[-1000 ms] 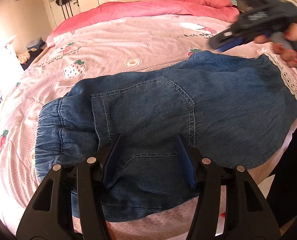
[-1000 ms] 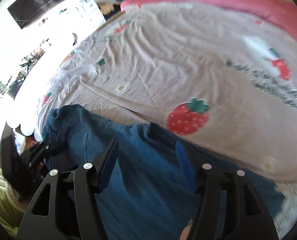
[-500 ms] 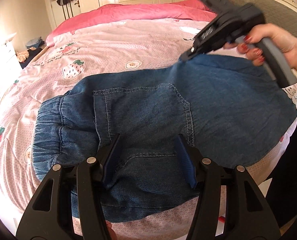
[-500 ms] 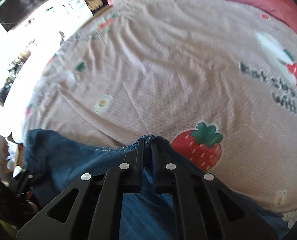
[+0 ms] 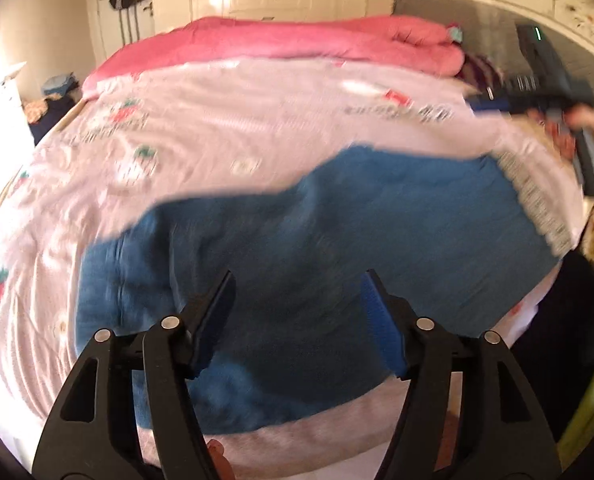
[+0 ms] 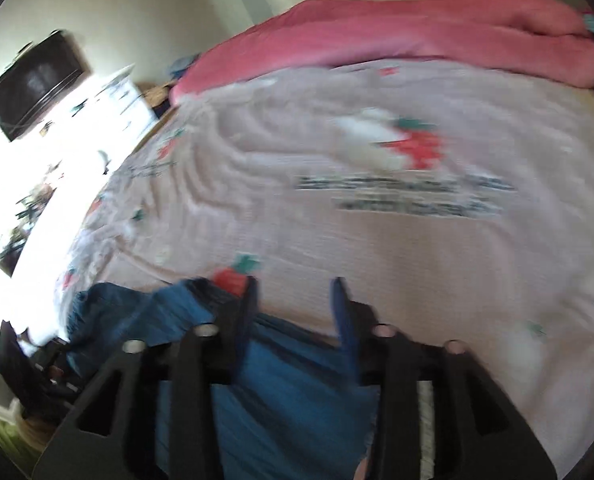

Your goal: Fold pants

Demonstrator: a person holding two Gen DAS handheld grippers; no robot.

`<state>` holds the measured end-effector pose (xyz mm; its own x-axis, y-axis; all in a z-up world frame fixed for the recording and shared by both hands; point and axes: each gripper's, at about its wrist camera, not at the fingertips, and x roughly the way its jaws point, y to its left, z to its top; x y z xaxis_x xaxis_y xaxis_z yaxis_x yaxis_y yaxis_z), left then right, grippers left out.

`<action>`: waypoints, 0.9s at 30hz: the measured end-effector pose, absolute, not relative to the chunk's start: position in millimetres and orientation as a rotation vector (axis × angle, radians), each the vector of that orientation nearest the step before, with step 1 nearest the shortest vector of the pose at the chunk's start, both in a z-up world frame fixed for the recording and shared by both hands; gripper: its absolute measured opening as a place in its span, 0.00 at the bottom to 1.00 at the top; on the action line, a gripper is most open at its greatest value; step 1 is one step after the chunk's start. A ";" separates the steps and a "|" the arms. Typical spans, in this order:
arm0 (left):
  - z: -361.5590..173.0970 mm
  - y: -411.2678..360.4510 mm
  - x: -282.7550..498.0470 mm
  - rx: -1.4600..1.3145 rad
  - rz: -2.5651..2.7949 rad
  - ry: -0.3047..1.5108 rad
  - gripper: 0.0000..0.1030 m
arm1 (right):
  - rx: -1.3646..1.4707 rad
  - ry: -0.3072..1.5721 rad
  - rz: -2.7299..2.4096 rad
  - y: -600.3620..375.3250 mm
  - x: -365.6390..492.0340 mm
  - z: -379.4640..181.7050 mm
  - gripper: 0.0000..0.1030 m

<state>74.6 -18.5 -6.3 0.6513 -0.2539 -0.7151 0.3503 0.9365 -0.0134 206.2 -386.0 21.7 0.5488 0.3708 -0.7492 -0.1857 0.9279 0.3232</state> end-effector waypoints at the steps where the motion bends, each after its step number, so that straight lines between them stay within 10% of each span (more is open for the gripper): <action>1: 1.6 -26.7 78.3 0.140 -0.363 0.774 0.60 | 0.215 0.937 0.305 -396.8 198.7 20.7 0.43; 17: -30.0 -121.1 192.4 0.110 -0.477 0.943 0.52 | 0.422 1.047 0.249 -450.9 183.5 -31.5 0.49; 21: -41.1 -123.8 204.6 0.105 -0.456 0.968 0.46 | 0.343 1.029 0.289 -432.0 182.6 -32.5 0.05; 27: -54.8 -125.0 220.5 0.160 -0.381 0.961 0.45 | 0.312 0.982 0.198 -445.6 171.4 -34.2 0.05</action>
